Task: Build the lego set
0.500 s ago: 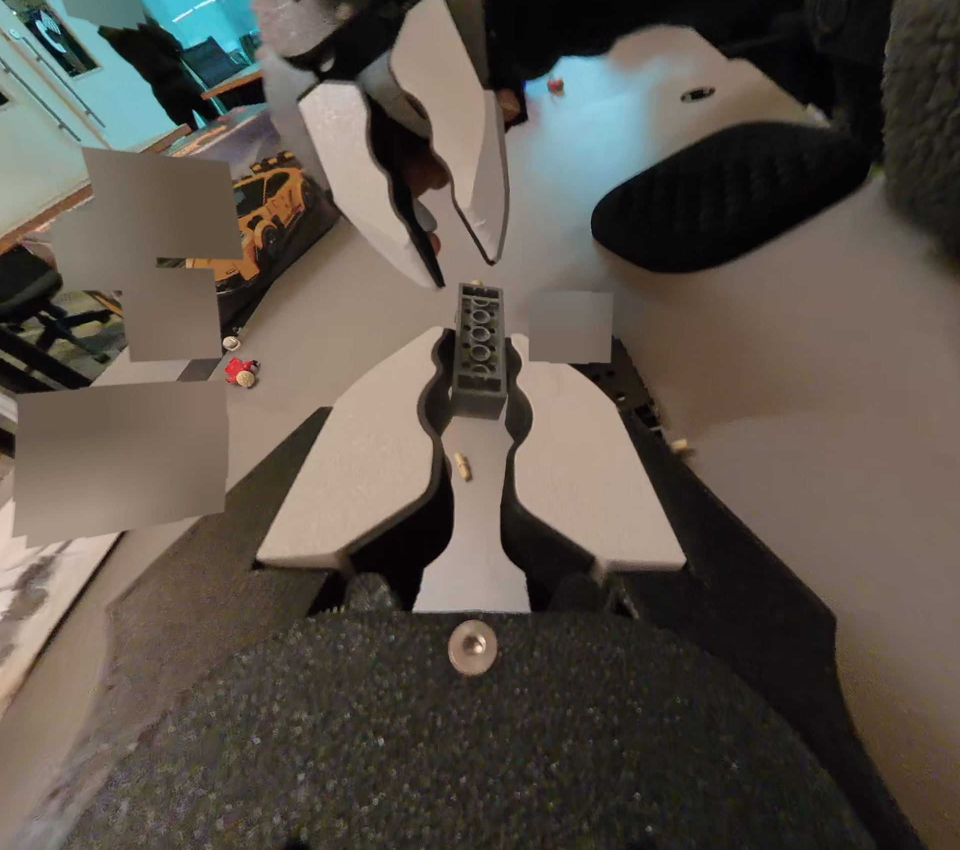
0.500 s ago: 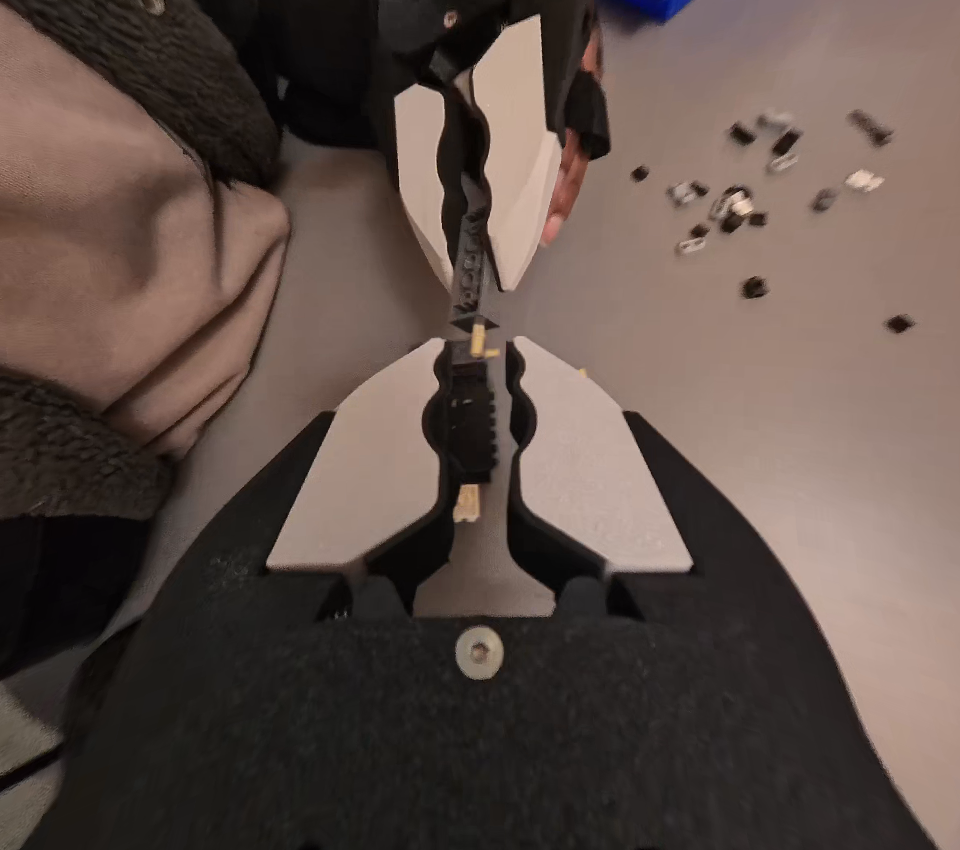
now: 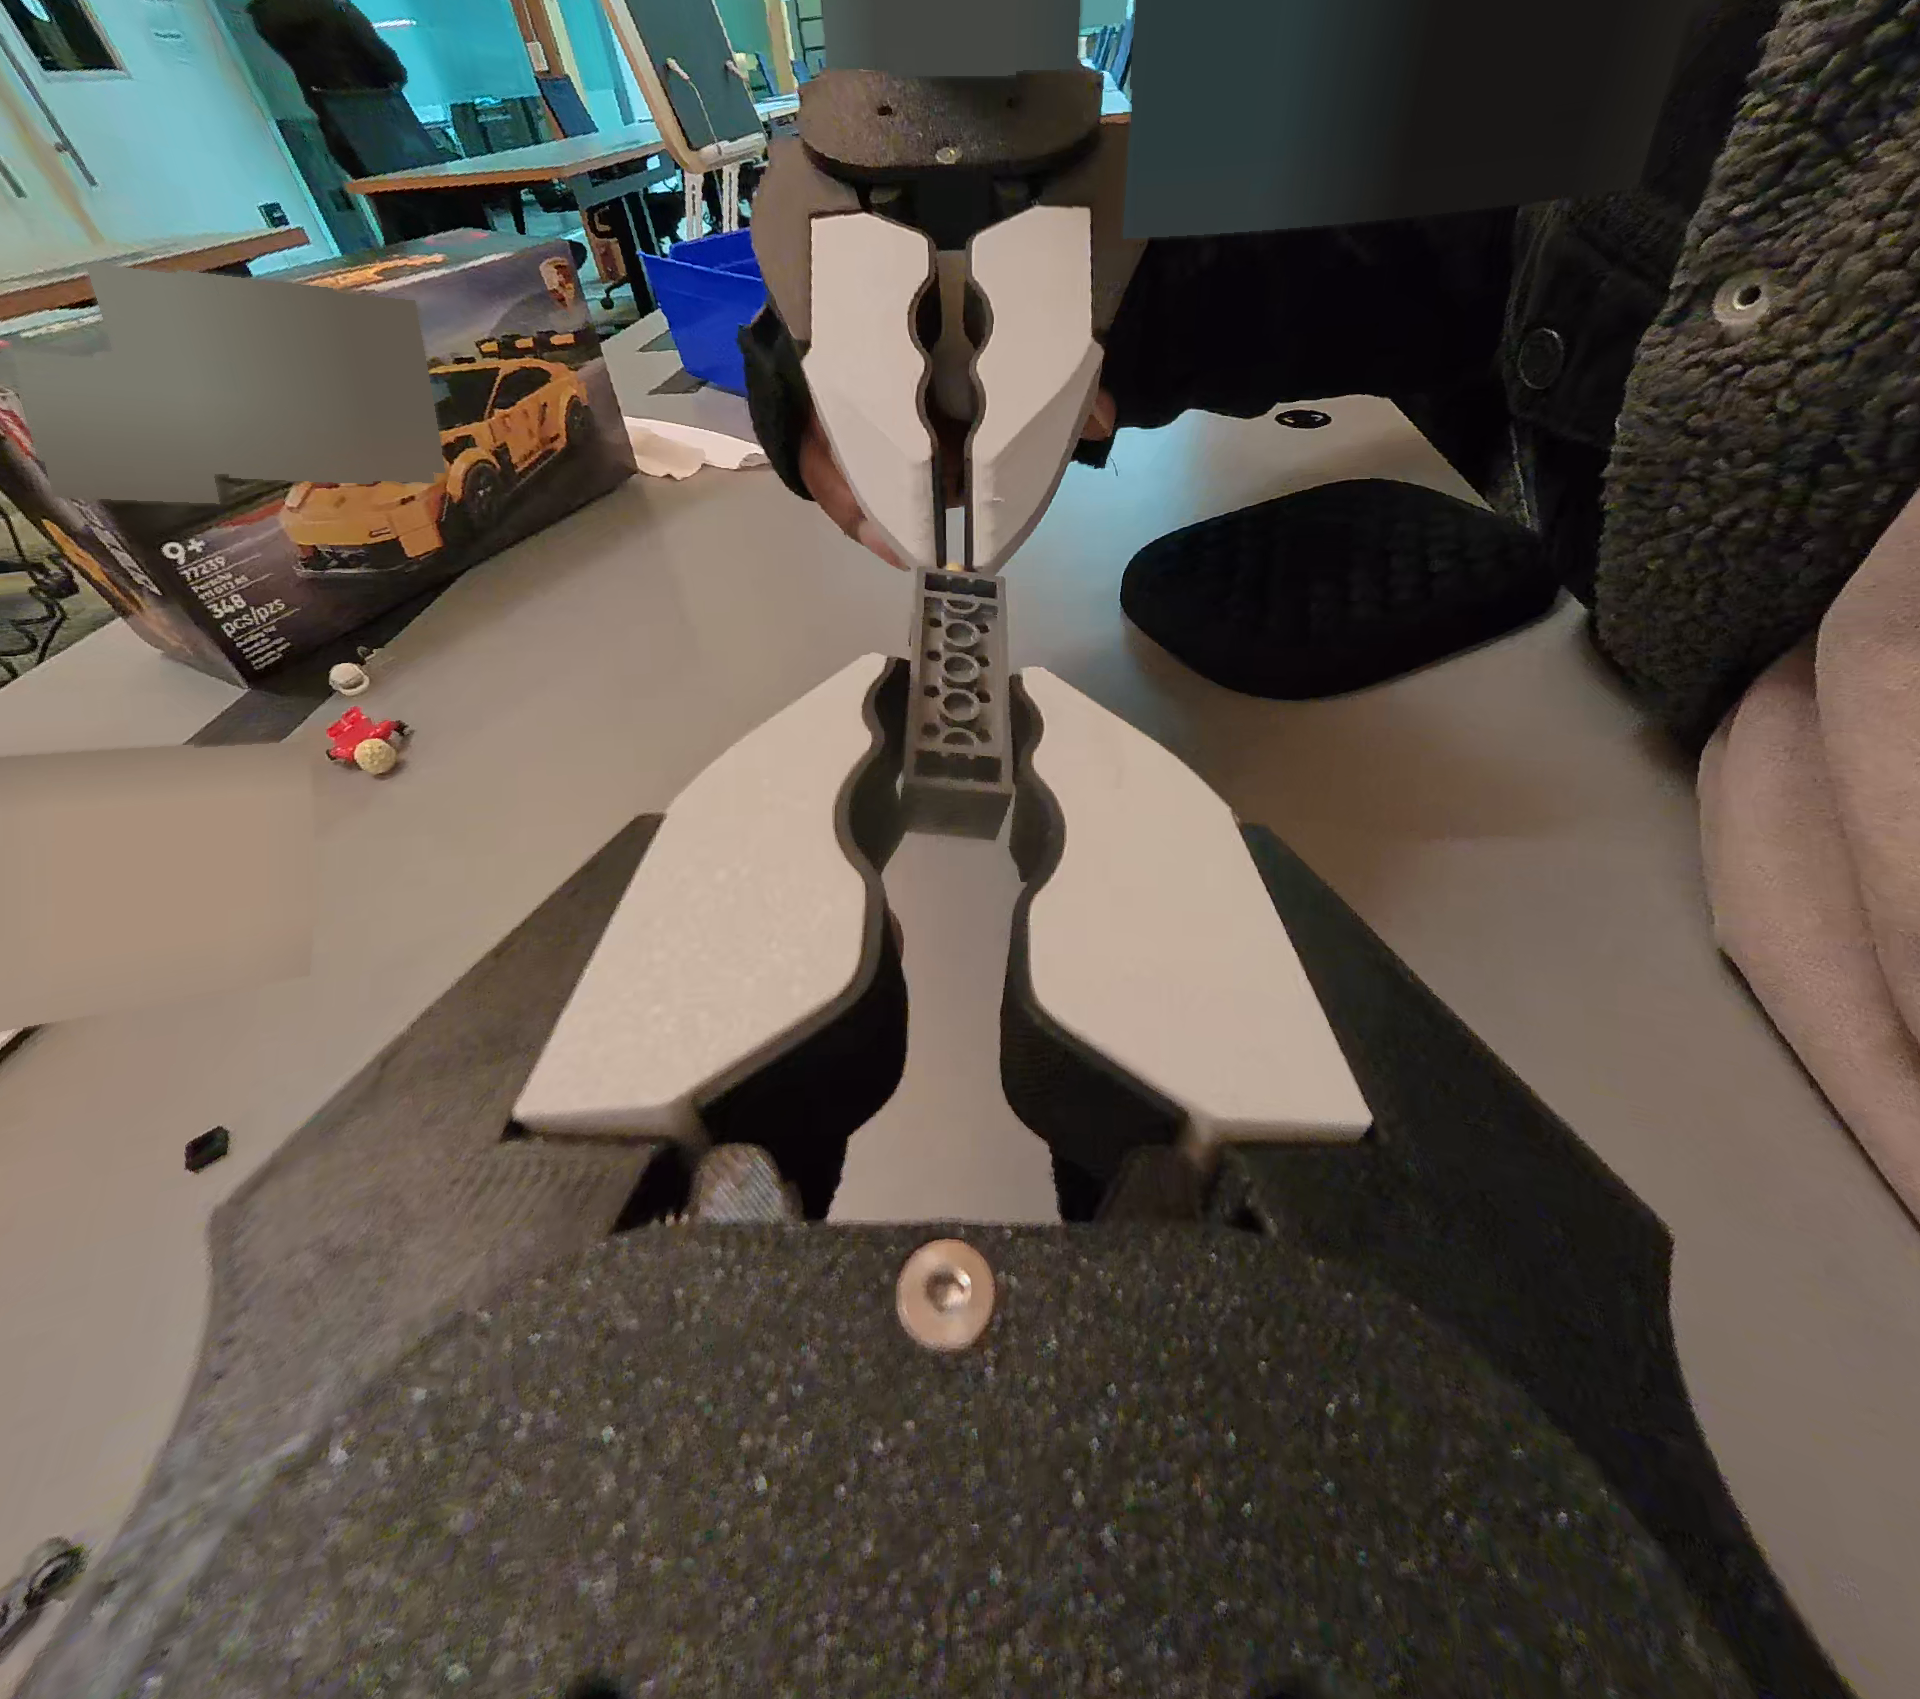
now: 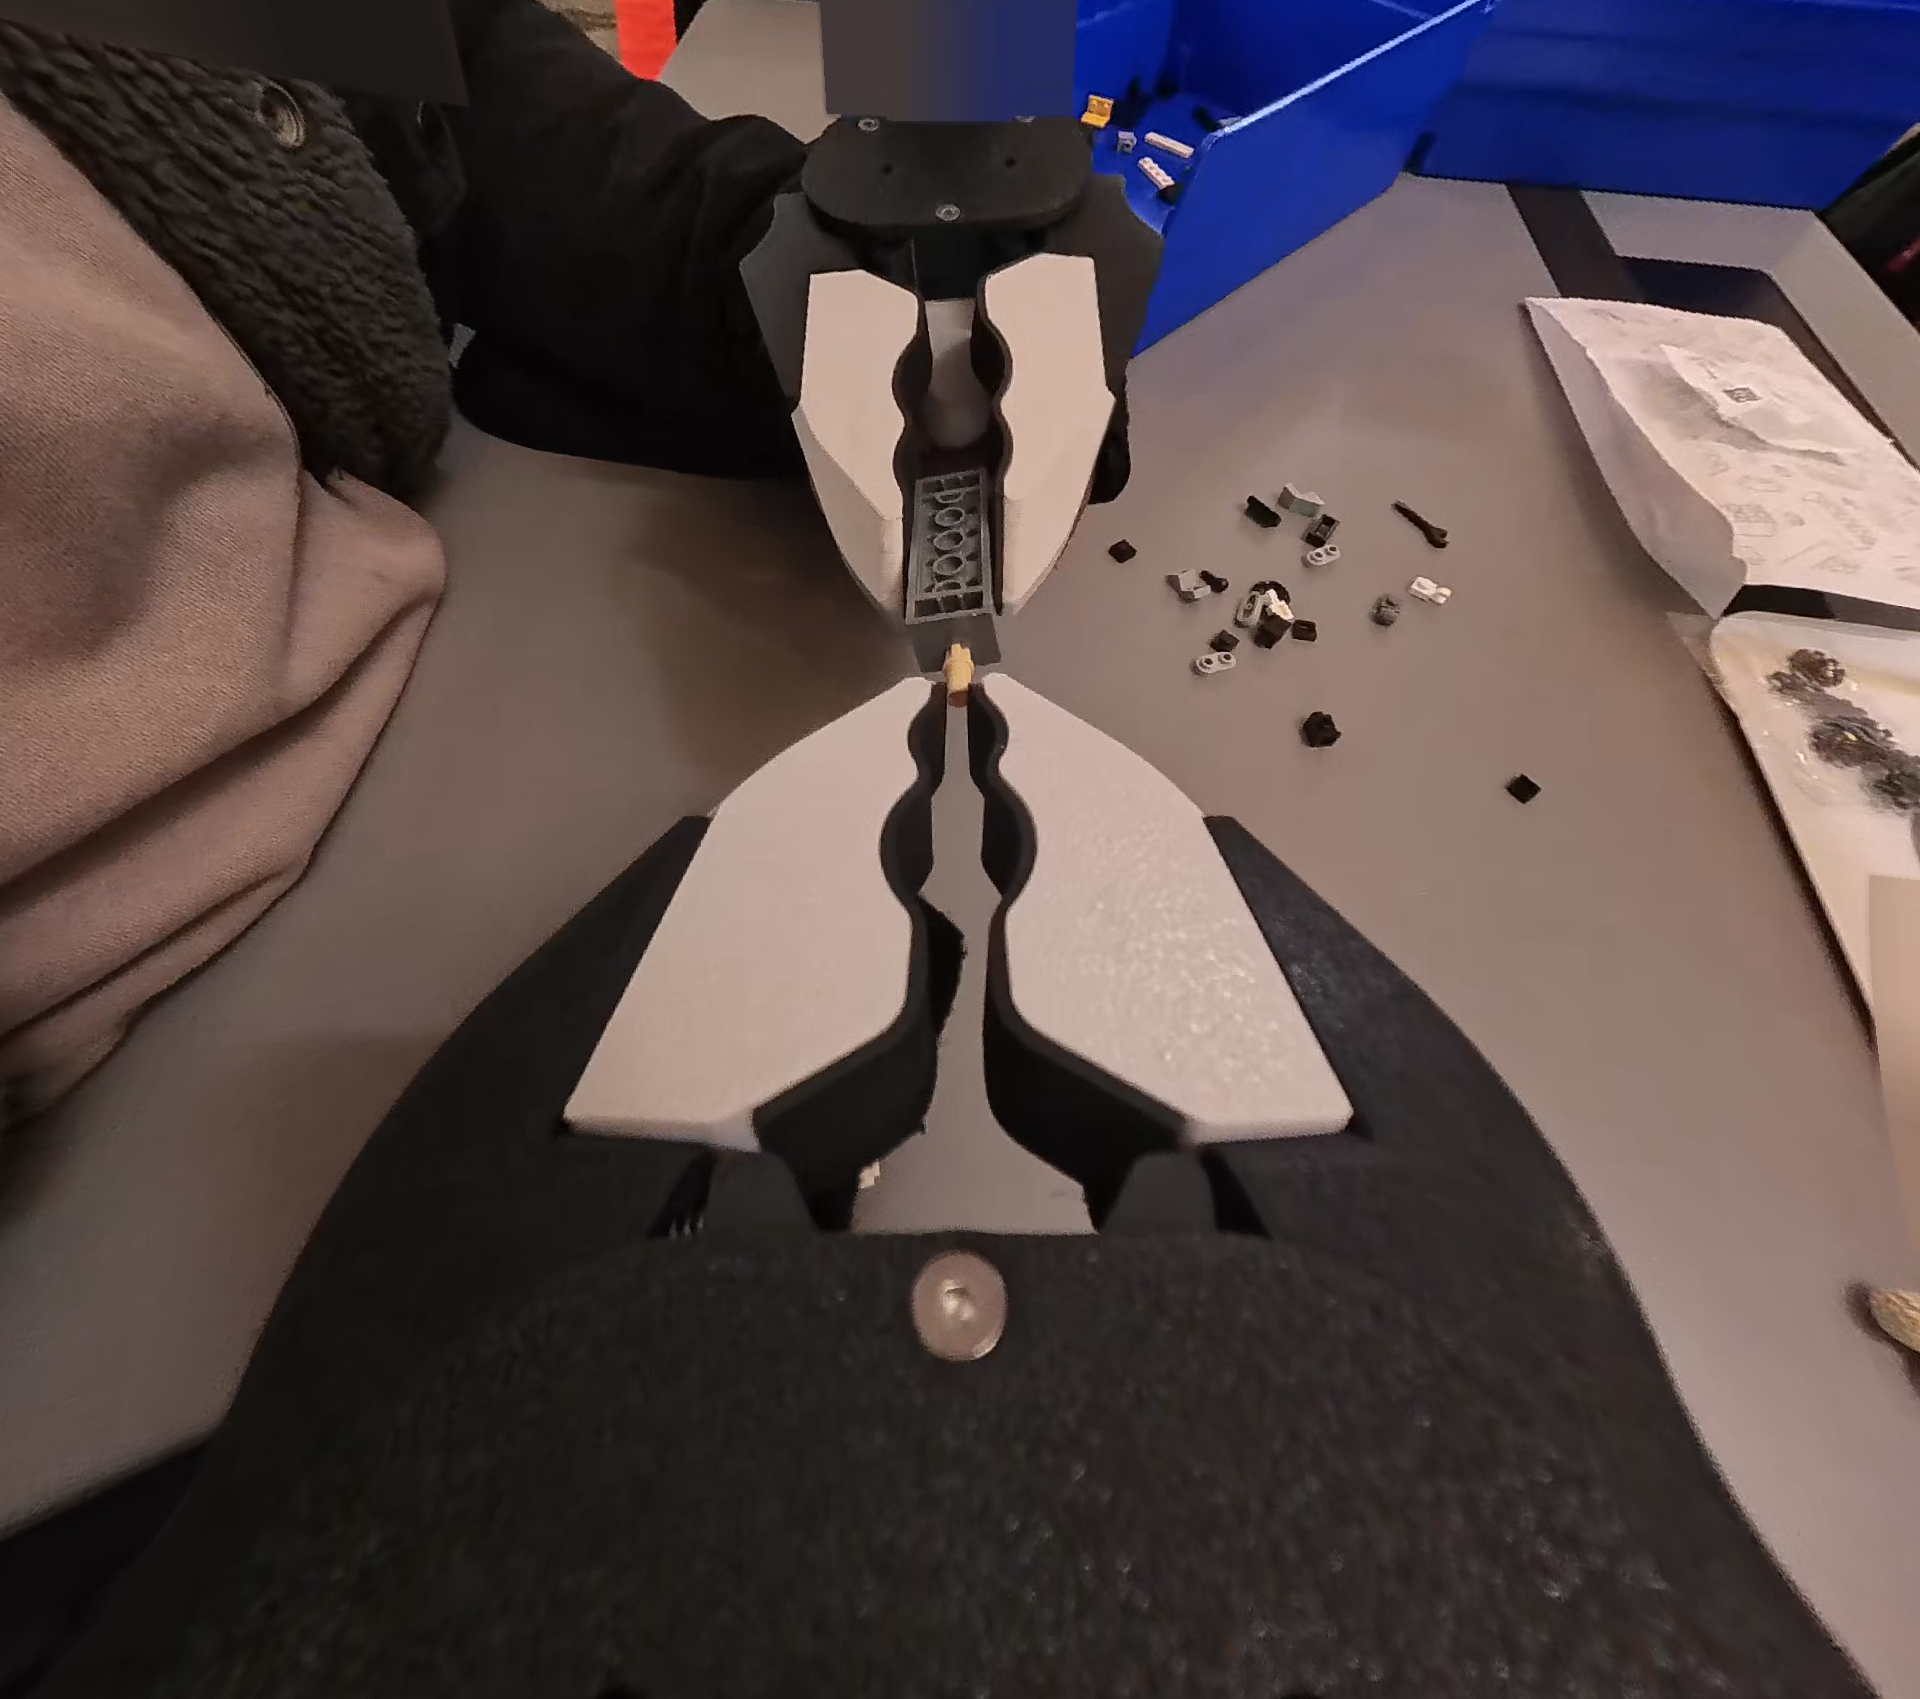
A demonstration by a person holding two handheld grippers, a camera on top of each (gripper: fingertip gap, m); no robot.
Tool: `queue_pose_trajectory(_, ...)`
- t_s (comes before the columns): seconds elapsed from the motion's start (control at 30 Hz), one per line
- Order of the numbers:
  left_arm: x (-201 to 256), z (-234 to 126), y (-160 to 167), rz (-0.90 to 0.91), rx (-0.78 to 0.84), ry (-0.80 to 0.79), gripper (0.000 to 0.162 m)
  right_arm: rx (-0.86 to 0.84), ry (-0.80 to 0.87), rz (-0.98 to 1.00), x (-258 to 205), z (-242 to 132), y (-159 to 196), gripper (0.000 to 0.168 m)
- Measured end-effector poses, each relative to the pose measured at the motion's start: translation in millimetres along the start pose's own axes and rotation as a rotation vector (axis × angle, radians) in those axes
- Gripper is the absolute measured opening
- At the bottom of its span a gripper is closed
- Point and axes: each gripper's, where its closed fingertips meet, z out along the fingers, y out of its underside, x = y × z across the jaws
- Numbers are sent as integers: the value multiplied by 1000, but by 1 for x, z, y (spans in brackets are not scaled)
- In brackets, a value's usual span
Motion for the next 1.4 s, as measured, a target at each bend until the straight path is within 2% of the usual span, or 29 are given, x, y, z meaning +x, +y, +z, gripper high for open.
queue_pose_trajectory(0.63, 0, -1, -3, -16, -3, 5, 17, 121, 4, 94, 0, 2, -3, 2)
queue_pose_trajectory(1.2, -6, 1, 4, 7, -64, -31, 17, 113, 28, 105, 7, 5, 3, 2)
queue_pose_trajectory(1.27, -14, -1, 7, -18, -77, -60, 17, 89, 61, 85, 16, 5, 8, 7)
queue_pose_trajectory(1.4, -22, -5, 9, -67, -71, -89, 17, 104, 90, 113, 21, 11, 11, 28)
